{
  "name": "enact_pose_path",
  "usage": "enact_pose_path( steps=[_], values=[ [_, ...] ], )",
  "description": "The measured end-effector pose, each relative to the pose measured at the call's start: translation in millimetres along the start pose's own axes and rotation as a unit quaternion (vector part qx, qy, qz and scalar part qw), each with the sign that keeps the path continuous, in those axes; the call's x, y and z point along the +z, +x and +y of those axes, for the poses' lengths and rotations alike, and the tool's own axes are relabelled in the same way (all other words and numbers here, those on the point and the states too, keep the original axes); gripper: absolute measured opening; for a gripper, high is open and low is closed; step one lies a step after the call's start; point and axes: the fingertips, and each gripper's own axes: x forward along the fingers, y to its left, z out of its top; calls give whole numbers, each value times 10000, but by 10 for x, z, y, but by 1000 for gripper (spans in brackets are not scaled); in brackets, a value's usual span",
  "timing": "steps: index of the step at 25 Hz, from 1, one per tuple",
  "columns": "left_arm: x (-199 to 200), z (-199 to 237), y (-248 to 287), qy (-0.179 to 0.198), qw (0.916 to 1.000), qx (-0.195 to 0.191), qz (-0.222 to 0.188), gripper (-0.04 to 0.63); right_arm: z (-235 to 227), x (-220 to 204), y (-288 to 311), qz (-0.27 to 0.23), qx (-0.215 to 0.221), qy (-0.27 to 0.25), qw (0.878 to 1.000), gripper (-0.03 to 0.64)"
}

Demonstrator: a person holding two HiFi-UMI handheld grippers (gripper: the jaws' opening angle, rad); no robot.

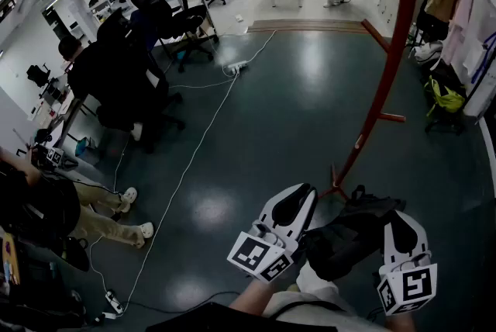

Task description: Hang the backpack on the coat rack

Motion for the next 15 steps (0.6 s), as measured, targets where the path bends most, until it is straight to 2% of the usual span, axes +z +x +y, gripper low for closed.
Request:
enact_pose_path(
  steps=[5,10,15],
  values=[
    [-2,328,131,57,9993,369,-11,61,-82,-141,321,187,230,19,9996,28],
    [-48,517,390,45,9993,380,26,61,-215,-136,604,211,206,5,9996,28],
    [-69,629,690,75,9991,407,33,61,-538,-54,866,140,125,29,9998,28]
  ],
)
